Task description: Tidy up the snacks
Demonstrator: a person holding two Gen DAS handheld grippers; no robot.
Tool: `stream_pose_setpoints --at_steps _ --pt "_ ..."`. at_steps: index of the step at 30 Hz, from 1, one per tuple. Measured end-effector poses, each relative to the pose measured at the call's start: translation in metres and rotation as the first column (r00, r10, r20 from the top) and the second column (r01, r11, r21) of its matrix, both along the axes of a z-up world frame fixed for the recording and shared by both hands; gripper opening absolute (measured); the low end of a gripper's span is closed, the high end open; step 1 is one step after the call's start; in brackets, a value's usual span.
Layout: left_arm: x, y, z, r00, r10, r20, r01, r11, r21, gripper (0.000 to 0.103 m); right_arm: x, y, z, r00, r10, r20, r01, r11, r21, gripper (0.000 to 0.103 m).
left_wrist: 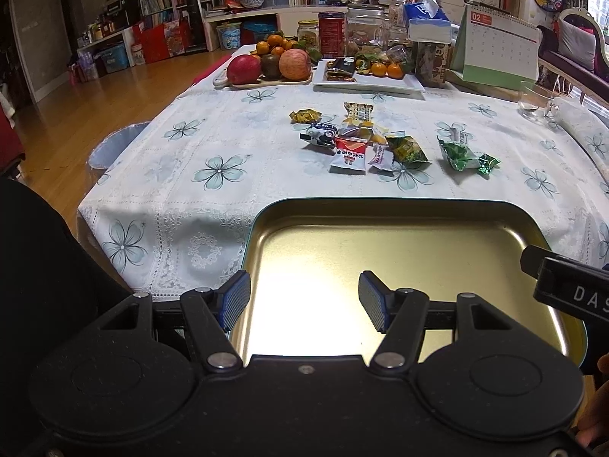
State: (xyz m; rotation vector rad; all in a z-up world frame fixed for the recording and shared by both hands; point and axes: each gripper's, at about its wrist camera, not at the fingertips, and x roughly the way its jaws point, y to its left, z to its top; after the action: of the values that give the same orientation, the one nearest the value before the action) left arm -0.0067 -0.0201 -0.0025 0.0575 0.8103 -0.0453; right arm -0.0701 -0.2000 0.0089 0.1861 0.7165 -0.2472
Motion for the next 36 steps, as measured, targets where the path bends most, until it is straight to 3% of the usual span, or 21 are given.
stream_pose_setpoints --at_steps 36 --pt "0.0003 -0.0012 -0.0012 1.000 -0.001 -0.006 0.001 1.000 0.000 0.065 -0.0002 0.0002 0.0001 1.000 0.016 0.004 -0.016 1.000 -0.010 0.103"
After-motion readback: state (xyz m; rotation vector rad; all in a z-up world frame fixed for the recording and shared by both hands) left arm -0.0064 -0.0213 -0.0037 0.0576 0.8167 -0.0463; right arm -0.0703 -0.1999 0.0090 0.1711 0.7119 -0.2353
